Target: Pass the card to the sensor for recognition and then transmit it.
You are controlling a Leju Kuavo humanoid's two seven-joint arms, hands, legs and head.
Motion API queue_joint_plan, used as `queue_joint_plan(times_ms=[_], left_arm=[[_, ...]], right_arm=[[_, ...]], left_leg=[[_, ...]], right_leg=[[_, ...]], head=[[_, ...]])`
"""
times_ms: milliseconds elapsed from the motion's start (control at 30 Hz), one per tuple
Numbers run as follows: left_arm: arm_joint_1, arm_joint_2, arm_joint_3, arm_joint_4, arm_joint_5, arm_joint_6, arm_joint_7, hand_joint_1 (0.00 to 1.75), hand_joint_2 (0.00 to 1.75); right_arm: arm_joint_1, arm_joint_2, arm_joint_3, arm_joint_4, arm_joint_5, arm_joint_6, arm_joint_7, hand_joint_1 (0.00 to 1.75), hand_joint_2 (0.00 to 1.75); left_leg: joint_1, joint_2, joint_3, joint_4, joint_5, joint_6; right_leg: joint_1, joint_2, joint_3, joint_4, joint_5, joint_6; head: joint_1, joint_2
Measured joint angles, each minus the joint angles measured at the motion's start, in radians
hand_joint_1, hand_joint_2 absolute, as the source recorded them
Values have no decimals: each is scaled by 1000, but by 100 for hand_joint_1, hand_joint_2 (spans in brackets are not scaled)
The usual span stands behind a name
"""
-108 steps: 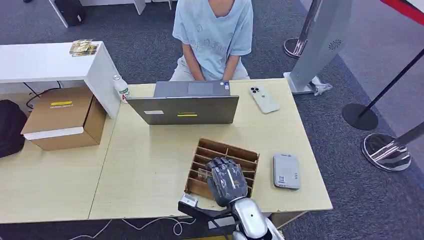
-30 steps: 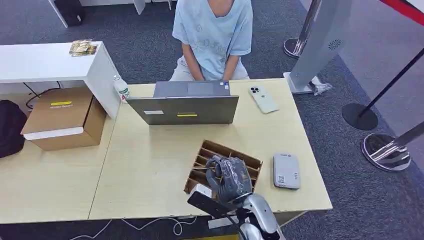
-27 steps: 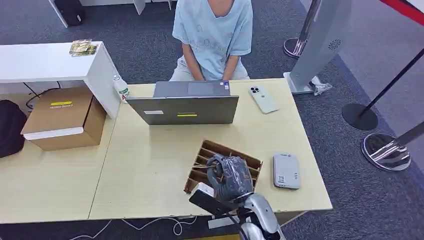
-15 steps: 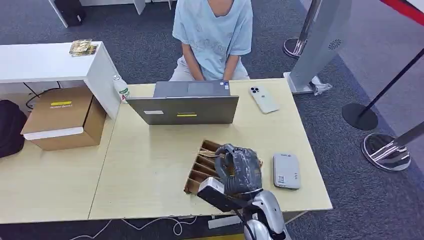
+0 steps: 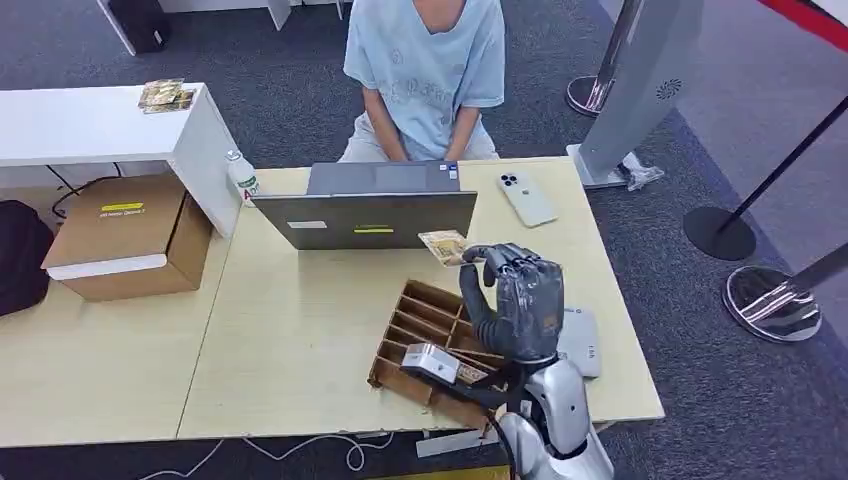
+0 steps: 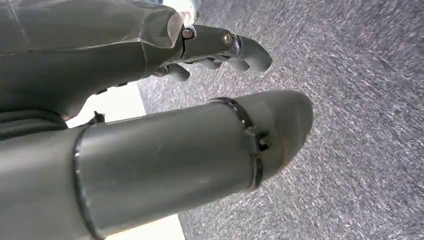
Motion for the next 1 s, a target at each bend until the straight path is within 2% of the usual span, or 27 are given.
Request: queue_joint_plan(times_ms=[100,200,300,367,633,800,1000], left_arm=[[-12,-1,-21,0,0,0,0,0,0],[-17,-3,-27,0,0,-2,0,0,0],[-20,-3,-32,0,0,-3,-5,0,0],[-20,-3,-35,0,0,-1,-8,0,0],[-8,-3,-35,0,0,3,-26,0,0],[-1,-3,-35,0,0,5,-36,0,0],[10,-3,-32,0,0,2,-40,0,0]], right_arm=[[-93,-5,-9,32,32,16,32,175,175],[-184,-10,-11,76,55,81,72,175,175],[-320,-14,-11,162,71,182,123,175,175],[-426,-14,-11,239,80,259,153,175,175],[-806,0,-30,651,61,446,210,175,175],[-954,30,-39,871,52,546,245,175,175],[-1031,60,-53,1043,47,600,252,175,175]], left_leg=[[0,0,0,0,1,0],[0,0,0,0,1,-1],[0,0,0,0,2,-1],[0,0,0,0,3,-1],[0,0,-1,0,4,-1],[0,0,-1,0,4,-1],[0,0,-1,0,4,-1]], right_leg=[[0,0,0,0,0,0],[0,0,0,1,2,0],[0,2,0,1,2,-1],[0,2,-1,1,3,-1],[0,1,-1,2,3,-1],[0,1,-1,2,3,-1],[0,1,-1,2,3,-1]], head=[[0,0],[0,0],[0,0],[0,0],[0,0],[0,0],[0,0]])
